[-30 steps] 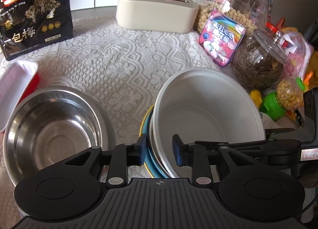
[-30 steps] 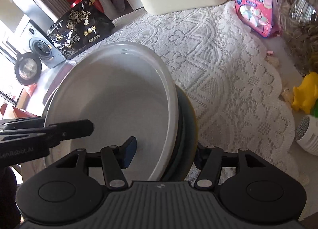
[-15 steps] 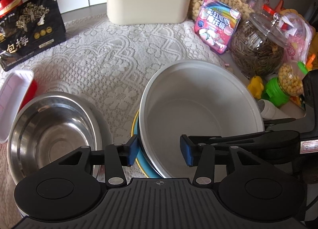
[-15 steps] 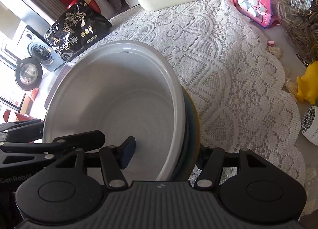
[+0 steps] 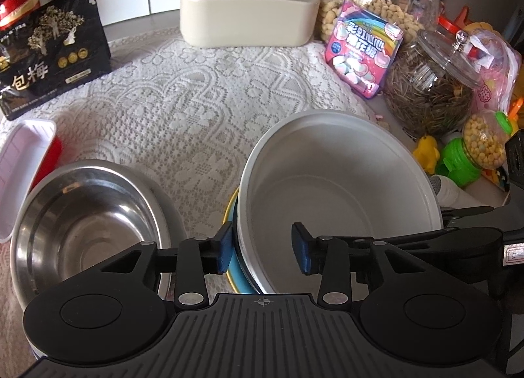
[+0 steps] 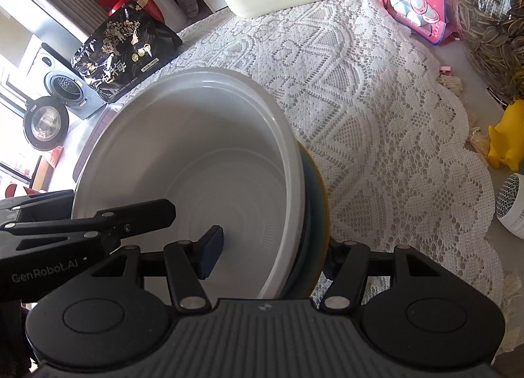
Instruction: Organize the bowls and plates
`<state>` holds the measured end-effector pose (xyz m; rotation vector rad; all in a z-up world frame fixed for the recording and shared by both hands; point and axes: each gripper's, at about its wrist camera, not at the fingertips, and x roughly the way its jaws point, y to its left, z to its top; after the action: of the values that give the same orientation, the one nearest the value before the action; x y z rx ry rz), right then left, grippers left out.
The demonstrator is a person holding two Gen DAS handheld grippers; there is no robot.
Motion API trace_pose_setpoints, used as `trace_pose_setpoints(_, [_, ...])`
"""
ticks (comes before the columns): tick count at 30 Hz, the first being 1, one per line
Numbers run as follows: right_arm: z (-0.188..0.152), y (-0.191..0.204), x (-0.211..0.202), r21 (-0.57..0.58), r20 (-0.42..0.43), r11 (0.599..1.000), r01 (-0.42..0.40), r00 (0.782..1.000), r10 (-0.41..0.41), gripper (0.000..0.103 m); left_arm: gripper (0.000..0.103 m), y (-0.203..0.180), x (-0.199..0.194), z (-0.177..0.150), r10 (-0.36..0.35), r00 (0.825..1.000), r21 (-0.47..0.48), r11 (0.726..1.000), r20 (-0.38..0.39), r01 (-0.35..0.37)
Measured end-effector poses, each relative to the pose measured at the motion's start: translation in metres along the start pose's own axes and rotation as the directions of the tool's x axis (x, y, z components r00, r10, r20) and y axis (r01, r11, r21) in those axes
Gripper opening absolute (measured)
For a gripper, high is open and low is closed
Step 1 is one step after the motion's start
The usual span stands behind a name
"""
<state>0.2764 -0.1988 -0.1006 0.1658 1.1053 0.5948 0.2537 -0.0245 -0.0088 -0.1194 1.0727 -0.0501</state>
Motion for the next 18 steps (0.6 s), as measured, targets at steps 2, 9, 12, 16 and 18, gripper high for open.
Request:
trace_pose_setpoints(2, [0.001,-0.002,0.0,0.007,0.001,1.0,-0.001,1.0,0.001,0.06,0.041,0.001,0.0,0.0,-0.001,1.0,-0.004,1.0,-0.004,0.001])
trace_pose_setpoints(9, [-0.001,-0.001,0.0,0.01,0.0,1.0,-0.005,1.0,0.005,0.06,0.039,-0.001,-0.002,-0.001,0.01,1.0,0.009,1.0,-0.014,-0.009])
trace_pose_setpoints(12, [-0.002,-0.001,-0.001,0.005,0.001,1.0,-0.003,1.0,0.003,0.06,0.037,0.001,-0.003,-0.001,0.012,1.0,0.009,1.0,-0.026,-0.012])
trace_pose_setpoints(16, [-0.001,-0.002,-0.001,0.008,0.003,1.0,-0.003,1.0,0.003,0.06,0.037,0.006,-0.011,0.001,0.03,0.999,0.01,1.0,-0.011,-0.03])
trace_pose_setpoints(18, [-0.001,-0.003,-0.001,0.012,0.001,1.0,-0.008,1.0,0.008,0.059,0.037,0.01,-0.01,0.004,0.028,1.0,-0.002,1.0,-0.004,-0.028])
